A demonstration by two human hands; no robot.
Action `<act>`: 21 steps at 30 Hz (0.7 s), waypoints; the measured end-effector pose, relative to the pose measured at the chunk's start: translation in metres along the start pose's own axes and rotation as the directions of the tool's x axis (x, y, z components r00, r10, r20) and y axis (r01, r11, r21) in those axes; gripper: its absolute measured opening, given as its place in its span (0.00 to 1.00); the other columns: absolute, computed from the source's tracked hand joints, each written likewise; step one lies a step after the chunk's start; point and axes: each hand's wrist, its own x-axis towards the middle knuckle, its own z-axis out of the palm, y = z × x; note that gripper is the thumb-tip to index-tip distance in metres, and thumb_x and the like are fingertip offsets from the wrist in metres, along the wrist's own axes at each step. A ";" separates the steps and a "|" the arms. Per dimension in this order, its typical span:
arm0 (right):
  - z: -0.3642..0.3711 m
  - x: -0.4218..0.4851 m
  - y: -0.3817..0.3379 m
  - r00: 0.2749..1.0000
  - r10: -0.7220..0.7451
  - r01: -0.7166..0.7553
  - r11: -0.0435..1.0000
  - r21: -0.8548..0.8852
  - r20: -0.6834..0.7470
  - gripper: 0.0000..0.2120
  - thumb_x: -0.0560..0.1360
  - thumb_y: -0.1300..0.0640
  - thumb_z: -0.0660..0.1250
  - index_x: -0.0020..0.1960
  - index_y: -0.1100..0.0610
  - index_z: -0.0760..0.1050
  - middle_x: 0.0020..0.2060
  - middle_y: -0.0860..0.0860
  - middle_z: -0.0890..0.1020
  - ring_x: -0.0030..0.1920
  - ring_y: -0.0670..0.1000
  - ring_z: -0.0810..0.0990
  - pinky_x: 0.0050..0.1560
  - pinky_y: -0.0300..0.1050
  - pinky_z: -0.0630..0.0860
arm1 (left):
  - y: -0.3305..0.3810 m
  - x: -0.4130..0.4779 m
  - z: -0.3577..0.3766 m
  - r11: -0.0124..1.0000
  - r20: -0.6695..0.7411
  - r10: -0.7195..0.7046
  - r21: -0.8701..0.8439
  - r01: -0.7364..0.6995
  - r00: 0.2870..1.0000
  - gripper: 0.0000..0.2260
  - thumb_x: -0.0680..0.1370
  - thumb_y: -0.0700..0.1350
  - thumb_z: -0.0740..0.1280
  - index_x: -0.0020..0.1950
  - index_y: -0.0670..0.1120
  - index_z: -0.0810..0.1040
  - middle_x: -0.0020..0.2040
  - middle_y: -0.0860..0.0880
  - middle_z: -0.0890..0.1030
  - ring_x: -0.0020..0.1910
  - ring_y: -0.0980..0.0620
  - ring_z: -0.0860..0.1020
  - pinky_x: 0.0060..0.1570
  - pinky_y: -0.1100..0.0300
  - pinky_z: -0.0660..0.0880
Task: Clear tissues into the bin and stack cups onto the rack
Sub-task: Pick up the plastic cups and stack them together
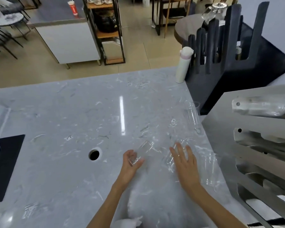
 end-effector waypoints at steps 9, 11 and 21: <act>-0.090 0.010 -0.024 0.980 0.145 -0.155 0.144 0.977 0.135 0.29 0.65 0.36 0.75 0.64 0.29 0.70 0.63 0.44 0.80 0.61 0.47 0.81 0.53 0.42 0.81 | 0.008 -0.027 -0.001 0.522 0.287 -0.136 -0.793 0.314 0.948 0.31 0.68 0.39 0.64 0.72 0.50 0.74 0.60 0.40 0.78 0.63 0.33 0.75 0.65 0.27 0.65; -0.099 0.003 -0.040 0.992 0.052 -0.125 0.189 0.974 0.118 0.34 0.67 0.39 0.75 0.70 0.33 0.65 0.59 0.45 0.83 0.57 0.47 0.83 0.52 0.42 0.81 | 0.016 -0.035 0.008 0.500 0.352 -0.096 -0.792 0.351 0.931 0.31 0.69 0.42 0.63 0.74 0.48 0.72 0.66 0.39 0.76 0.65 0.34 0.76 0.66 0.29 0.65; -0.101 -0.018 -0.058 0.953 -0.063 -0.259 0.346 0.902 0.298 0.33 0.66 0.35 0.73 0.68 0.38 0.66 0.55 0.34 0.81 0.55 0.41 0.82 0.52 0.41 0.80 | 0.034 -0.065 0.033 0.379 0.412 -0.021 -0.840 0.388 0.911 0.30 0.74 0.59 0.70 0.74 0.49 0.72 0.75 0.37 0.70 0.73 0.31 0.69 0.67 0.25 0.63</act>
